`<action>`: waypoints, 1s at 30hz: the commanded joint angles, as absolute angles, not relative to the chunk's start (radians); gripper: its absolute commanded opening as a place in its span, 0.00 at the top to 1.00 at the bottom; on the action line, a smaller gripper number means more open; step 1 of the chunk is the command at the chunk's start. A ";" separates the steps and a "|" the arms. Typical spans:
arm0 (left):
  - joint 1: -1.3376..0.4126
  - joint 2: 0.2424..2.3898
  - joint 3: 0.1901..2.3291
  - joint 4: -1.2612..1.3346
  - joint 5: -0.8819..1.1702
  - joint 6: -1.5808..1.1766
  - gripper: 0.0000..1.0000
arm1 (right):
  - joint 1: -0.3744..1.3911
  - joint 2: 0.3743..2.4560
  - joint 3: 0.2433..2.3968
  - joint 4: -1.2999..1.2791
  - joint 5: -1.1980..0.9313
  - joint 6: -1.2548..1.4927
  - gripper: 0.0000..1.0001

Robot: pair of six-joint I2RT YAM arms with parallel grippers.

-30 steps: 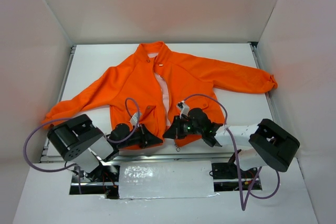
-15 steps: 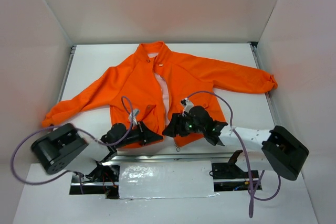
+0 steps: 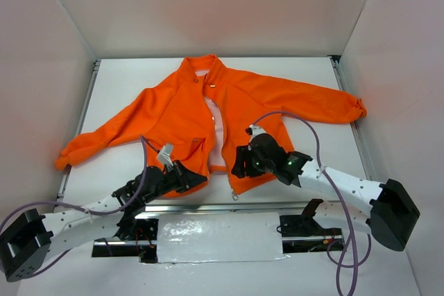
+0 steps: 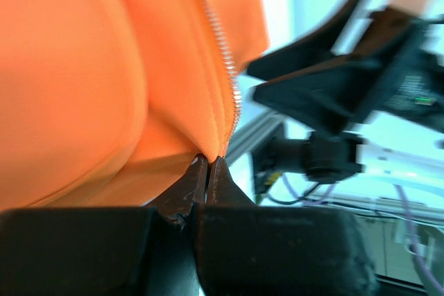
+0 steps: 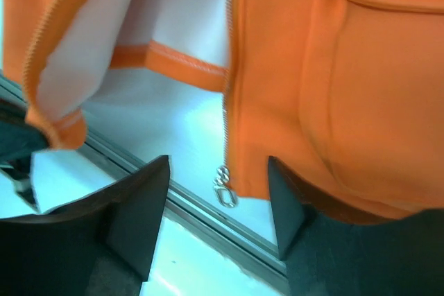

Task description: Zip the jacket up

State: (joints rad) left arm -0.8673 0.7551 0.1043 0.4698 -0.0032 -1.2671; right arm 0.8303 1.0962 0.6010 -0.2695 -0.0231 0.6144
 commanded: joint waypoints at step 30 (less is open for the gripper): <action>-0.904 0.701 0.150 0.348 -0.021 -1.235 1.00 | 1.029 1.454 0.791 -0.491 0.130 0.541 0.51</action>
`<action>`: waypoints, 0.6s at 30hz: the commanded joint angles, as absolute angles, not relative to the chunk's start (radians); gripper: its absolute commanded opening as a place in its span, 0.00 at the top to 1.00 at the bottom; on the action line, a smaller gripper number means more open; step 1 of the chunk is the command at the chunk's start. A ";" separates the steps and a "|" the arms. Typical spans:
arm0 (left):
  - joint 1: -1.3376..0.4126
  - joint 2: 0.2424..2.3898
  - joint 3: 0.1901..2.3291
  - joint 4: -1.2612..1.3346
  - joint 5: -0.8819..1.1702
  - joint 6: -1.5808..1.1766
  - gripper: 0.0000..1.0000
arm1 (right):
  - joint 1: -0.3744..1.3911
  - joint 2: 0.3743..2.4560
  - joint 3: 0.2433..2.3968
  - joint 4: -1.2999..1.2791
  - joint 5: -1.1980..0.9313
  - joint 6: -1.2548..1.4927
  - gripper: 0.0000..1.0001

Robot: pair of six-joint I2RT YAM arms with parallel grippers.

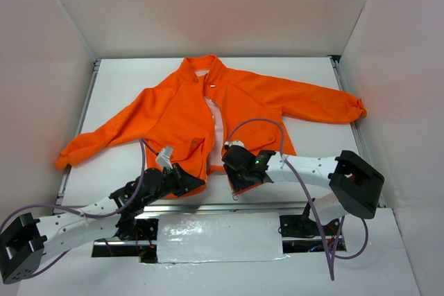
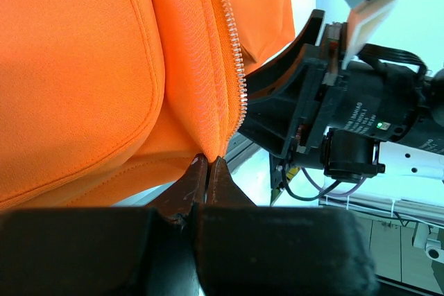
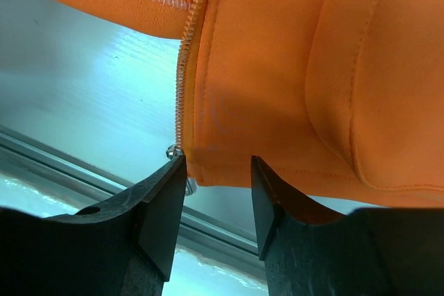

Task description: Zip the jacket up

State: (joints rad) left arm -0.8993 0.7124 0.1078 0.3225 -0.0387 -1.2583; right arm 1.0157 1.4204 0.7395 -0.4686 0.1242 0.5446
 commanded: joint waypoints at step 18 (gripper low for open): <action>-0.905 0.635 0.166 0.252 -0.051 -1.215 1.00 | 1.088 1.646 0.845 -0.474 0.112 0.580 1.00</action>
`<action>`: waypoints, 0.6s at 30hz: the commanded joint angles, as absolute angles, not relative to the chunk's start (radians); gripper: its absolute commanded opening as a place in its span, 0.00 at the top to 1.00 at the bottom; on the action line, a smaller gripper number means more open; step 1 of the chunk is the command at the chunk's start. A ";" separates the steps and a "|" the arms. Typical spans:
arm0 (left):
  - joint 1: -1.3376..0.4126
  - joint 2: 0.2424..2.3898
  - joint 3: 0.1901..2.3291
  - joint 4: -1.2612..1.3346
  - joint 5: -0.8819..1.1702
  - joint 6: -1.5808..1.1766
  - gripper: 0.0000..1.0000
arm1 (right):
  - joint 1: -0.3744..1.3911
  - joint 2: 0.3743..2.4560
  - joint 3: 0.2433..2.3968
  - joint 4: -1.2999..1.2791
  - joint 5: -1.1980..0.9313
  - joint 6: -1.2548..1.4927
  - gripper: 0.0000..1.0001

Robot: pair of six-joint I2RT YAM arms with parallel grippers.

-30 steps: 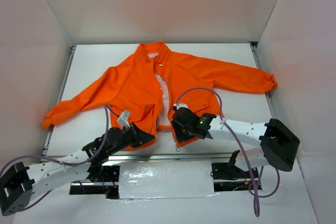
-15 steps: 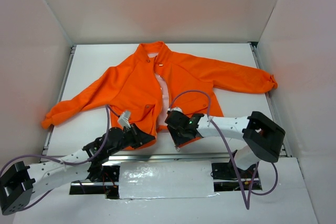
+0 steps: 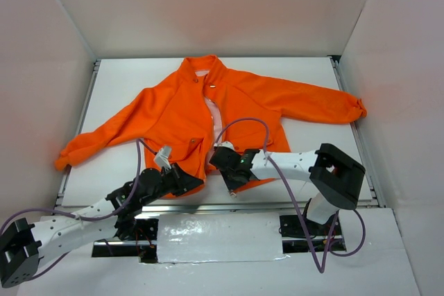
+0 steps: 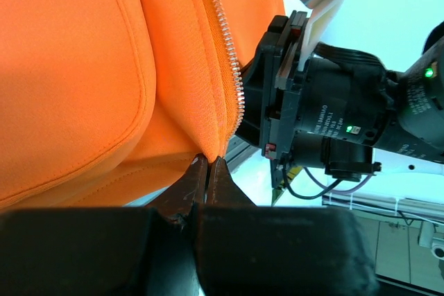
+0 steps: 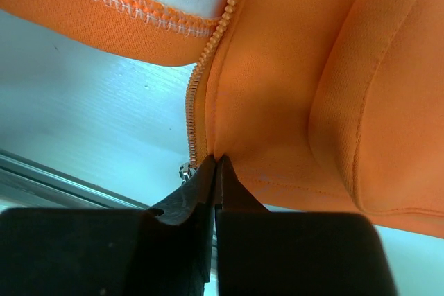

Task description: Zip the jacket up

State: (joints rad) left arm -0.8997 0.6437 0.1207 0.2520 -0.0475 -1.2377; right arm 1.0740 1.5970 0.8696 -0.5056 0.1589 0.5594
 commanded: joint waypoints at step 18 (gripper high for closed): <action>-0.904 0.733 0.256 0.337 -0.170 -1.068 1.00 | 1.095 1.177 0.511 0.101 0.331 1.138 1.00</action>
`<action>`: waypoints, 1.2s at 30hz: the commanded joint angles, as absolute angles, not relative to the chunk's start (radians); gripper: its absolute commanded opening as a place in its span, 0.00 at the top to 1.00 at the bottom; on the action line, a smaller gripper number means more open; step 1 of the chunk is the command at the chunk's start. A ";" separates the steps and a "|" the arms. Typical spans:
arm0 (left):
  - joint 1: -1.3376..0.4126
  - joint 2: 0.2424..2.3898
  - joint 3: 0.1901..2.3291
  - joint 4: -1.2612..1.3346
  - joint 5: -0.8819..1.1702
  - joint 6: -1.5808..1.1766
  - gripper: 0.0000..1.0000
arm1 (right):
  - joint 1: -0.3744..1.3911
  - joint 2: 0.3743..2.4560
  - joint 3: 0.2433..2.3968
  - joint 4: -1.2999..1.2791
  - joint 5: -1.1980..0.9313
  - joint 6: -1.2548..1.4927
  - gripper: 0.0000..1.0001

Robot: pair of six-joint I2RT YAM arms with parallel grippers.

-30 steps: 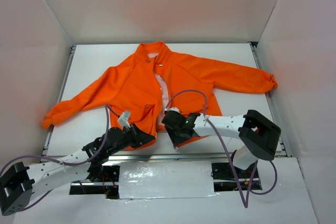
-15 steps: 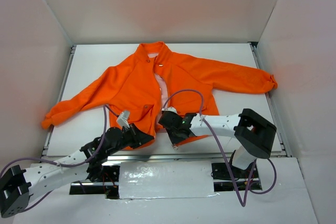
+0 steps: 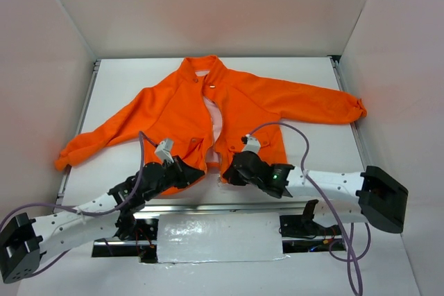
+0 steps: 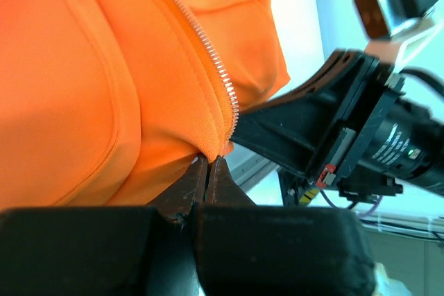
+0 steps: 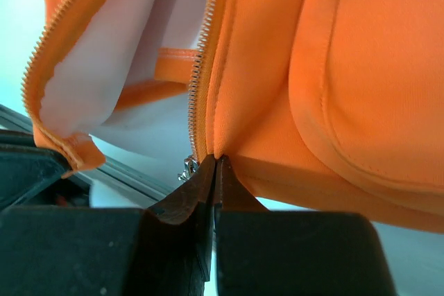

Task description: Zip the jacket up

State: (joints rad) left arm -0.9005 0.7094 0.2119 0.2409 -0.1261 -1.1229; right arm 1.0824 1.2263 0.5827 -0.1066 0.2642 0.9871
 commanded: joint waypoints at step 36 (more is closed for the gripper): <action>-0.933 0.877 0.178 0.681 -0.160 -1.014 1.00 | 1.141 1.025 0.379 0.360 0.410 1.232 1.00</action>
State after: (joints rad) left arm -0.9230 0.8711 0.1749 0.5884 -0.1753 -1.0229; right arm 1.1267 1.0550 0.3569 0.2779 0.3813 1.2240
